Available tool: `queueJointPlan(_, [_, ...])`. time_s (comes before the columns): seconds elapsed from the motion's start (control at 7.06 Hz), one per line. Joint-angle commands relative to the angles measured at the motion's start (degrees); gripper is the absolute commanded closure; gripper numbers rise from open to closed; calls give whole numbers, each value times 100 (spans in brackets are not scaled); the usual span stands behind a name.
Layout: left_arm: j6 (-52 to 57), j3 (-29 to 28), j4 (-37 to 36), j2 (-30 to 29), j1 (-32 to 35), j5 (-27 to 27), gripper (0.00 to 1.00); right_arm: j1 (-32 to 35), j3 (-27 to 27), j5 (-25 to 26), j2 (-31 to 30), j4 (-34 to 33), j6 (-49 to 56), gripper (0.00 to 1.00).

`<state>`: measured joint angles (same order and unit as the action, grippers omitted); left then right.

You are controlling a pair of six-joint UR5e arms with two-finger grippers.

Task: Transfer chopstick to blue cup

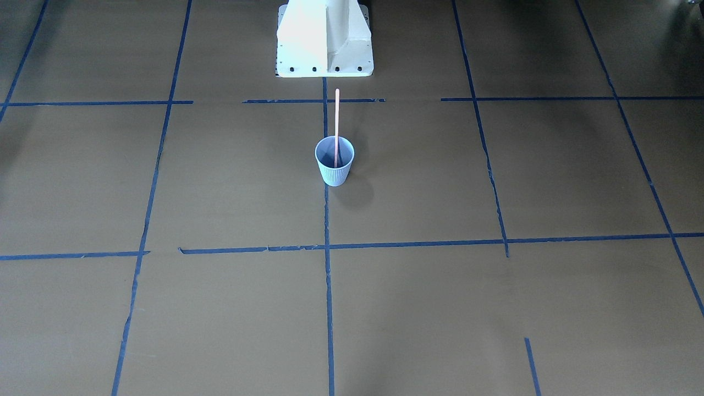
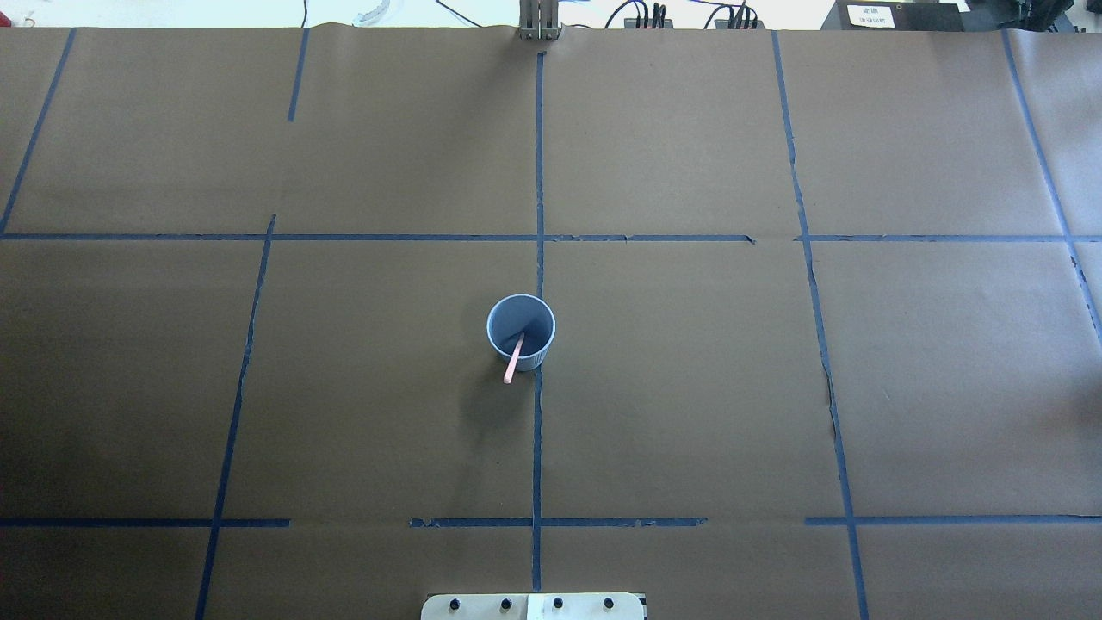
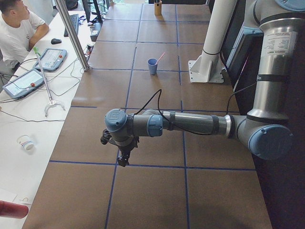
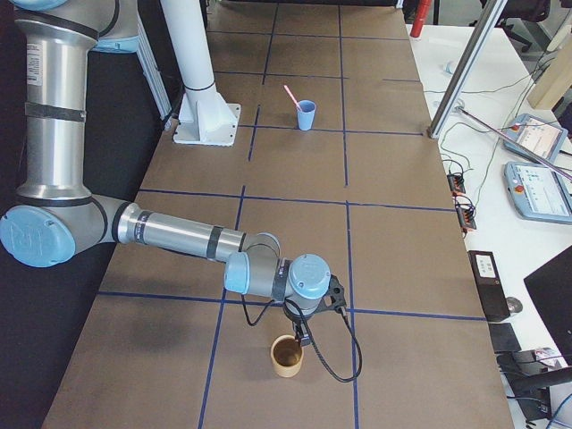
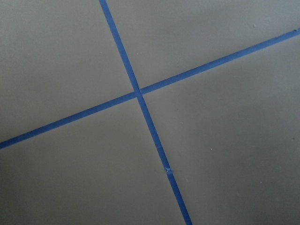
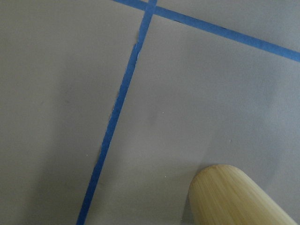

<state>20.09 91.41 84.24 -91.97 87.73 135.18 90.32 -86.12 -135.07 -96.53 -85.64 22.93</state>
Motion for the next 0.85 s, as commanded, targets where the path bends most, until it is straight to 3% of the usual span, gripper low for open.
queueJointPlan(0.0, [12,61,5,48,-1,44,0,-6,147,-19,29,-5,-17,0])
queueJointPlan(0.42, [21,-53,-4,-5,-45,0,0,275,192,-484,694,-354,-105,0])
queueJointPlan(0.57, [47,330,-65,30,-36,-26,0,458,227,-111,1089,-783,-96,0])
queueJointPlan(0.71, [30,212,-83,-13,-54,-26,0,582,149,-20,1145,-935,-87,0])
